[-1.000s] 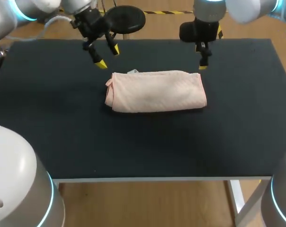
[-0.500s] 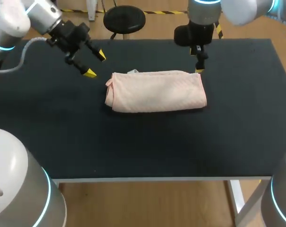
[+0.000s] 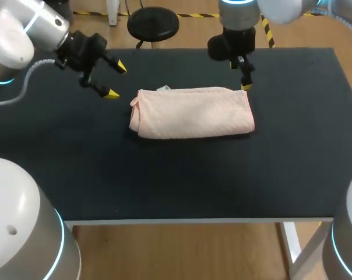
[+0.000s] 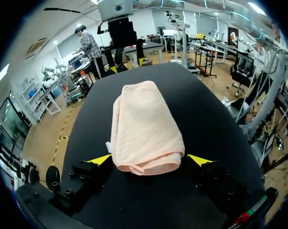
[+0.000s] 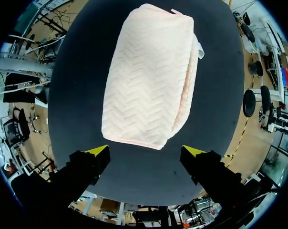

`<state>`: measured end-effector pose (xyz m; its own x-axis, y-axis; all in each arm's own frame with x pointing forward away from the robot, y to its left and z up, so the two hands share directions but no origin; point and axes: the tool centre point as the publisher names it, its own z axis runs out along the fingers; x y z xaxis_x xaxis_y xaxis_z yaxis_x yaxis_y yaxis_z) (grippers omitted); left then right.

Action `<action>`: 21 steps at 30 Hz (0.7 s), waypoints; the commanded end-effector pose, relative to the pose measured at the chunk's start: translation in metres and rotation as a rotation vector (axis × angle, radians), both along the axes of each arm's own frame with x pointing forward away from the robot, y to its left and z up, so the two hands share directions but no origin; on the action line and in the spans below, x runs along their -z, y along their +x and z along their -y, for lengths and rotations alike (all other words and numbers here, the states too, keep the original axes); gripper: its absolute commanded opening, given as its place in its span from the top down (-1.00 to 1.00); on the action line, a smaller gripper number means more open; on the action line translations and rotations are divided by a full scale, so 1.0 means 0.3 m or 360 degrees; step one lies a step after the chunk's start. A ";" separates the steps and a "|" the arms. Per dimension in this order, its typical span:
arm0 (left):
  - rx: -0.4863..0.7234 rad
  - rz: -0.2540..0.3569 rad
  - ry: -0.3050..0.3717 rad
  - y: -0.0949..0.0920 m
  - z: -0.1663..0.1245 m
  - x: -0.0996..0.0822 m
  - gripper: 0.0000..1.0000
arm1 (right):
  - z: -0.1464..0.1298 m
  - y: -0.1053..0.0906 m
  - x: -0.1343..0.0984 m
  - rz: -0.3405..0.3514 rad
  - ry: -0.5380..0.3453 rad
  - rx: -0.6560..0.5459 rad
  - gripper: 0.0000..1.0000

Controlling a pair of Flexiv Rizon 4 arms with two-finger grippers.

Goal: Fold the towel

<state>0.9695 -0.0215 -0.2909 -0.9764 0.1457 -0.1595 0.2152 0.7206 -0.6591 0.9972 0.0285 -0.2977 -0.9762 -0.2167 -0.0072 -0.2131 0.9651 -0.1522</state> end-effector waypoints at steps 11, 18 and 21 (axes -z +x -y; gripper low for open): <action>-0.0053 0.0059 -0.0018 -0.013 -0.002 0.002 -1.00 | 0.092 0.091 -0.005 -0.0208 0.1246 0.1109 -1.00; -0.0053 0.0059 -0.0018 -0.013 -0.002 0.002 -1.00 | 0.153 0.076 0.064 -0.0412 0.1672 0.1634 -1.00; -0.0053 0.0059 -0.0018 -0.013 -0.002 0.002 -1.00 | 0.197 0.073 0.068 -0.0558 0.1819 0.1811 -1.00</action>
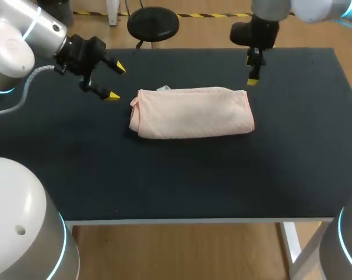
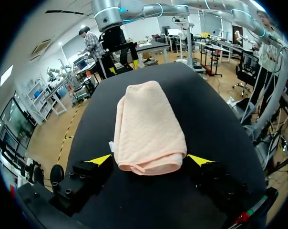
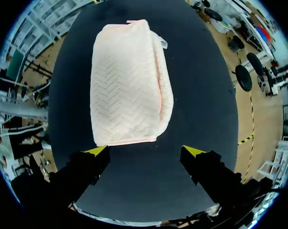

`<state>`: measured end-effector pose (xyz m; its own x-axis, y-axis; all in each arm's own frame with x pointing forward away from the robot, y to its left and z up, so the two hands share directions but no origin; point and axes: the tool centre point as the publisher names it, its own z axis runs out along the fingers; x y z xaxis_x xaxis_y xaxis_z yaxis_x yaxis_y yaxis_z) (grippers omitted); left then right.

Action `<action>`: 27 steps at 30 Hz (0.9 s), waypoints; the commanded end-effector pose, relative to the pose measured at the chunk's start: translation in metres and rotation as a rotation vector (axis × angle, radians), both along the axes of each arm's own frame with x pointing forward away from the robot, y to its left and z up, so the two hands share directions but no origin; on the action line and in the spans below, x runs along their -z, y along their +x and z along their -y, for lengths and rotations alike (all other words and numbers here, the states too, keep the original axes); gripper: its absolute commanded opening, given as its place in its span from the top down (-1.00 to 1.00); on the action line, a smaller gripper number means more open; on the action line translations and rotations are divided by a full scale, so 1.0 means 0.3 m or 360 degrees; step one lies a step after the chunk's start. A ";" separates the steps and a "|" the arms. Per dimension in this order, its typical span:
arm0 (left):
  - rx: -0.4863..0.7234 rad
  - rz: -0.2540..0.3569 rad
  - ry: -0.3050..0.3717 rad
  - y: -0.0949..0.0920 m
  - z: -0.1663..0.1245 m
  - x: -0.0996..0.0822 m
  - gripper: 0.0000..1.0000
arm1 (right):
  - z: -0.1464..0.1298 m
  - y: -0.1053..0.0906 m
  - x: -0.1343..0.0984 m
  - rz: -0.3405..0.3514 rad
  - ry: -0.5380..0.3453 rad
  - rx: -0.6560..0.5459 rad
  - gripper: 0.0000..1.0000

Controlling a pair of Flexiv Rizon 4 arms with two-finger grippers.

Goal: Fold the towel

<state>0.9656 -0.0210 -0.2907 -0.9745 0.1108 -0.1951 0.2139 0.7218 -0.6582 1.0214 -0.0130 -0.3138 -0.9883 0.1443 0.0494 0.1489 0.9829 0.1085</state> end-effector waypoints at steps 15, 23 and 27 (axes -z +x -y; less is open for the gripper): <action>0.0002 0.0003 -0.0003 0.001 0.000 0.003 -1.00 | 0.092 -0.007 0.007 -0.0197 0.1183 0.0958 -1.00; 0.0002 0.0003 -0.0003 0.001 0.000 0.003 -1.00 | 0.061 -0.087 0.050 -0.0361 0.1332 0.1110 -1.00; 0.0002 0.0003 -0.0003 0.001 0.000 0.003 -1.00 | 0.038 -0.166 0.100 -0.0473 0.1326 0.1169 -1.00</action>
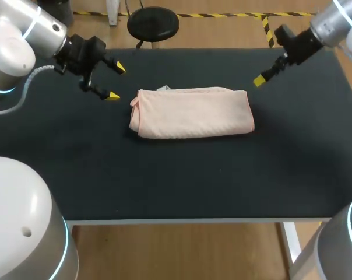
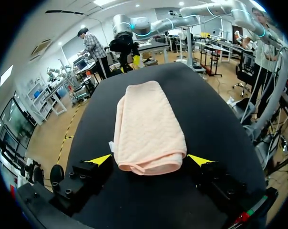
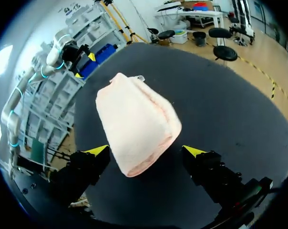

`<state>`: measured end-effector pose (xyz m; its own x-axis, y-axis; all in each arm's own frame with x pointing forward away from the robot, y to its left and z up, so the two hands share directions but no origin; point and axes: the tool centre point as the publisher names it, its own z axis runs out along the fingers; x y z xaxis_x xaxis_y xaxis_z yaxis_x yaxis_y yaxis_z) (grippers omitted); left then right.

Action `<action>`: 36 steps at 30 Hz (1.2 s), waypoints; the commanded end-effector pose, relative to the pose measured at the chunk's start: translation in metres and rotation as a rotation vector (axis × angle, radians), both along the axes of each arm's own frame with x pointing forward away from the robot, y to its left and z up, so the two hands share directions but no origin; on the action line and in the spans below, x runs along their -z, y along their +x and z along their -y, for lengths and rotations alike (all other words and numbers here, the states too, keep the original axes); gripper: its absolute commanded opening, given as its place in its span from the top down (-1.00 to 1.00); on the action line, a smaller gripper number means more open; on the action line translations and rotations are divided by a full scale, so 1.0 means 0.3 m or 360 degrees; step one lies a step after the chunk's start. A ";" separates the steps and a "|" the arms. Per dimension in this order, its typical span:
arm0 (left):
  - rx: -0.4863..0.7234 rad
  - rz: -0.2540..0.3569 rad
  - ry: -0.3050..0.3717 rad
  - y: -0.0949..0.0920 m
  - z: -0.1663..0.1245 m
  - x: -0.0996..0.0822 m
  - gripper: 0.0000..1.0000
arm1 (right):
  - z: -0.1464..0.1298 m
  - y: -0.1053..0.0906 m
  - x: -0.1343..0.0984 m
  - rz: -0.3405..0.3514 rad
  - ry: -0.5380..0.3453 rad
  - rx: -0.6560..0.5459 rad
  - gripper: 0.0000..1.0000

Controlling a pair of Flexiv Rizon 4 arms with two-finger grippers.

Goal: Fold the towel

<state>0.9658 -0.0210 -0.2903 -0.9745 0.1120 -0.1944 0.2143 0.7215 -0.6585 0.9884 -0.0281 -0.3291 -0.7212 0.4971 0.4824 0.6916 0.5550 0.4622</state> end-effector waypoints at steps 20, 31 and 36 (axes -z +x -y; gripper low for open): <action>0.0000 0.0004 -0.0003 0.000 -0.001 0.004 -1.00 | -0.077 -0.124 0.224 -0.0242 0.0319 0.0386 -1.00; 0.0000 0.0004 -0.0003 0.000 -0.001 0.004 -1.00 | -0.116 -0.089 0.279 -0.0319 0.0295 0.0439 -1.00; 0.0000 0.0004 -0.0003 0.000 -0.001 0.004 -1.00 | -0.129 -0.076 0.290 -0.0330 0.0275 0.0463 -1.00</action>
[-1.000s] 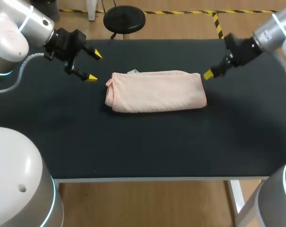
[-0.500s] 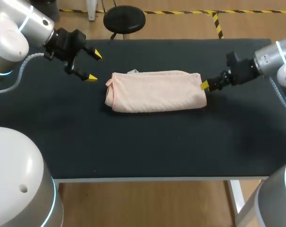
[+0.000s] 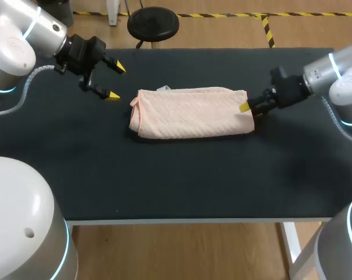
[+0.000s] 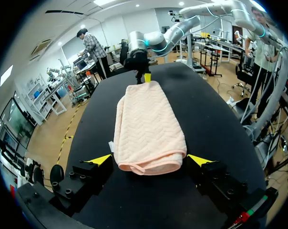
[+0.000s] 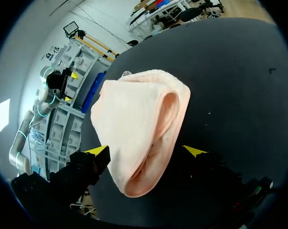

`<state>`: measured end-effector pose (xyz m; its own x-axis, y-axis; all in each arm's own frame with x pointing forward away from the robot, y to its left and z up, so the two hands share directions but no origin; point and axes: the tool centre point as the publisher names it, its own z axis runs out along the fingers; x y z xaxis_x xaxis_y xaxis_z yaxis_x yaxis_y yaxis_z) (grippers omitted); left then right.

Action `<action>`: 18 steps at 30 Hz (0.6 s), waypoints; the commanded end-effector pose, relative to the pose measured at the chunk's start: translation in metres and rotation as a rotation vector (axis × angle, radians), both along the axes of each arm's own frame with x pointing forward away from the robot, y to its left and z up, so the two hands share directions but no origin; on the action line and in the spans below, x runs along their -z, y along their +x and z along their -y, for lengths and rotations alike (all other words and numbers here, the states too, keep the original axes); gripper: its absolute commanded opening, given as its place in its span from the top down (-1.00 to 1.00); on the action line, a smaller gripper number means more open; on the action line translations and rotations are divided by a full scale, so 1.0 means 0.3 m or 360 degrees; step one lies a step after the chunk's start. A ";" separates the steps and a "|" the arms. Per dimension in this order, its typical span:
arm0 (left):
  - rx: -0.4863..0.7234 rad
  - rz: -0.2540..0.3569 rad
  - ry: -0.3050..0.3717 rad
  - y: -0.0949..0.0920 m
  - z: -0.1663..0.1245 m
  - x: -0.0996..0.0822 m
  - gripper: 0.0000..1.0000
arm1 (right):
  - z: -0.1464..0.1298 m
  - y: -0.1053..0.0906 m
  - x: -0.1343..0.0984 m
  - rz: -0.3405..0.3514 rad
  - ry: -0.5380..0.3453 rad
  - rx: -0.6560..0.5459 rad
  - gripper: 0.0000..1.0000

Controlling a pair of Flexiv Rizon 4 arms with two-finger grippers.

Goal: Fold the towel

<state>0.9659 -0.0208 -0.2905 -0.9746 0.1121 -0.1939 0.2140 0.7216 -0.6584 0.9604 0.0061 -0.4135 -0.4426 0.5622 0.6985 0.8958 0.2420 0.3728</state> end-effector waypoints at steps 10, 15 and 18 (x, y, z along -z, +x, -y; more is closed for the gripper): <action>0.0000 0.0005 -0.0004 -0.001 0.000 0.004 -1.00 | -0.094 0.025 0.012 -0.0028 -0.0066 0.0007 -1.00; 0.0000 0.0005 -0.0004 -0.001 0.000 0.004 -1.00 | -0.143 0.028 0.024 -0.0043 -0.0073 0.0036 -1.00; 0.0000 0.0005 -0.0004 -0.001 0.000 0.004 -1.00 | -0.166 0.026 0.025 -0.0048 -0.0069 0.0046 -1.00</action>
<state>0.9659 -0.0209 -0.2906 -0.9746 0.1120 -0.1939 0.2139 0.7217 -0.6583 0.9680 0.0495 -0.4170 -0.4065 0.6011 0.6881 0.9128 0.2341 0.3348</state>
